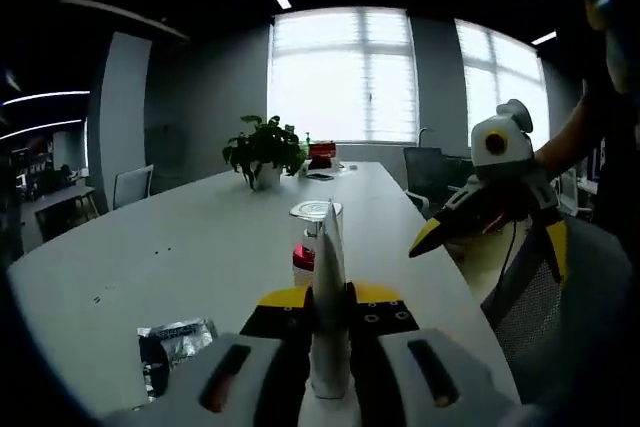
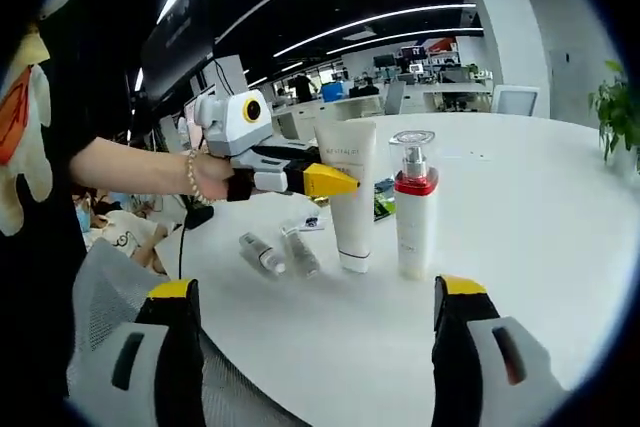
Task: Arrange the skincare products in the storage area until every visible bottle or jar stands upright without overlapping.
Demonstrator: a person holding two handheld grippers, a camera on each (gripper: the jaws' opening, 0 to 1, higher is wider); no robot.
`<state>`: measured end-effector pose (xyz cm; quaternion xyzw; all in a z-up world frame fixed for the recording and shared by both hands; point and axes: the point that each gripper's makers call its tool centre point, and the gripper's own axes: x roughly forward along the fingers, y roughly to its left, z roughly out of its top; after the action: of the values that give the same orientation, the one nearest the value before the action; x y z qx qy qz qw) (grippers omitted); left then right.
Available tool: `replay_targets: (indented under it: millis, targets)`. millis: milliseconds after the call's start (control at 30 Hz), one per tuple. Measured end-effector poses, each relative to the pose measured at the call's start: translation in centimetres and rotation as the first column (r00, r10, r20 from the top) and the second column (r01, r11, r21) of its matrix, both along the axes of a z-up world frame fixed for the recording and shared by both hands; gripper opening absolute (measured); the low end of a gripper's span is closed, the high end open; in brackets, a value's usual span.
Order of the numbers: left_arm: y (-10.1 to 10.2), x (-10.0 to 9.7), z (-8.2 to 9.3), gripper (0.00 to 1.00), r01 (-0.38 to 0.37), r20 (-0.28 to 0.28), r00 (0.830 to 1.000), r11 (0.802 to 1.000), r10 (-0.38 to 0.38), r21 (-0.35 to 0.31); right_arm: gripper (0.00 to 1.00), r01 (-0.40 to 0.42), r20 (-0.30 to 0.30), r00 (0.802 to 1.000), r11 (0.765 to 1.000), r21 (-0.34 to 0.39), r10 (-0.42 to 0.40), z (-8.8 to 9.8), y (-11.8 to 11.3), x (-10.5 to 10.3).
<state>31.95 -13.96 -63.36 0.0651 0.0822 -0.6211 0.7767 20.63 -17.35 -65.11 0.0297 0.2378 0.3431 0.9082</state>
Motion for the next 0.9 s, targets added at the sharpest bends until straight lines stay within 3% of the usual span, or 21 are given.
replay_targets:
  millis: [200,300,567,900]
  targets:
    - [0.5,-0.2,0.2,0.14,-0.01,-0.03,1.0,1.0,0.01,0.0,0.96,-0.007,-0.003,1.0,1.0,0.001,0.007,-0.2,0.2,0.1]
    - [0.7,-0.6,0.0,0.15,0.005,-0.023,1.0,0.999,-0.004,0.04,0.95,-0.01,-0.003,1.0,1.0,0.002,0.01,-0.2,0.4,0.1]
    - [-0.3,-1.0,0.4,0.15,0.044,0.059,0.997,0.995,-0.049,0.088,0.95,-0.01,-0.008,1.0,1.0,0.004,0.01,-0.4,0.4,0.1]
    - [-1.4,0.1,0.4,0.14,0.079,0.088,0.992,0.993,-0.087,0.09,0.94,0.006,-0.008,1.0,1.0,-0.002,-0.006,-0.4,-0.2,0.1]
